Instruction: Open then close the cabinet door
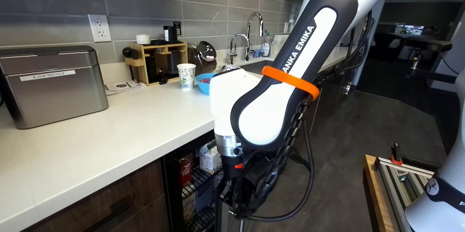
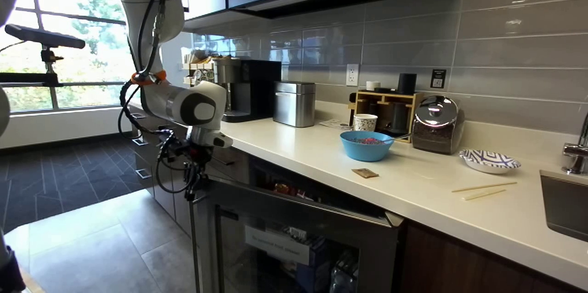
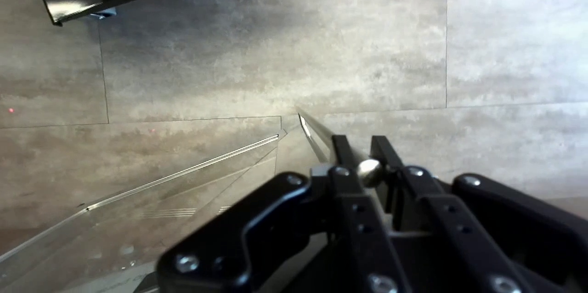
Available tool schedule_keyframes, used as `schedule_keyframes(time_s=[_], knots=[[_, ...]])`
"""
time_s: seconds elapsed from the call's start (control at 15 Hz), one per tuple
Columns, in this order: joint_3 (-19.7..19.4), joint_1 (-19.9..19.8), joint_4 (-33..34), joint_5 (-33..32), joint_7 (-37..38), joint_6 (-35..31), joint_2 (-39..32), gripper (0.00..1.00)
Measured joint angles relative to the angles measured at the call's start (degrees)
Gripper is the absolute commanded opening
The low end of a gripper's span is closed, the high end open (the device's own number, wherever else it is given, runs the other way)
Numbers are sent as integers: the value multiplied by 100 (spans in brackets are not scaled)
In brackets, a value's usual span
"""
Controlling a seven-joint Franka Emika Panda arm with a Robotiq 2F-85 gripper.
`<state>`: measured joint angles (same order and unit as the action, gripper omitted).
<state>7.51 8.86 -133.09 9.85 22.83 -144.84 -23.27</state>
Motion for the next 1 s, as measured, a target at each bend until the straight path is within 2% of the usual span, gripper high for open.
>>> schedule_keyframes(time_s=[0.2,0.27,0.4,0.67,0.73,1.0], knots=[[113,-94,-402,0,-742,0,225,3],[147,-123,-538,0,-955,0,301,12],[207,-177,-784,0,-1279,-3,440,12],[248,-213,-932,0,-1419,-28,521,12],[249,-214,-932,0,-1421,-28,521,3],[211,-113,-923,-213,-1230,-55,520,3]])
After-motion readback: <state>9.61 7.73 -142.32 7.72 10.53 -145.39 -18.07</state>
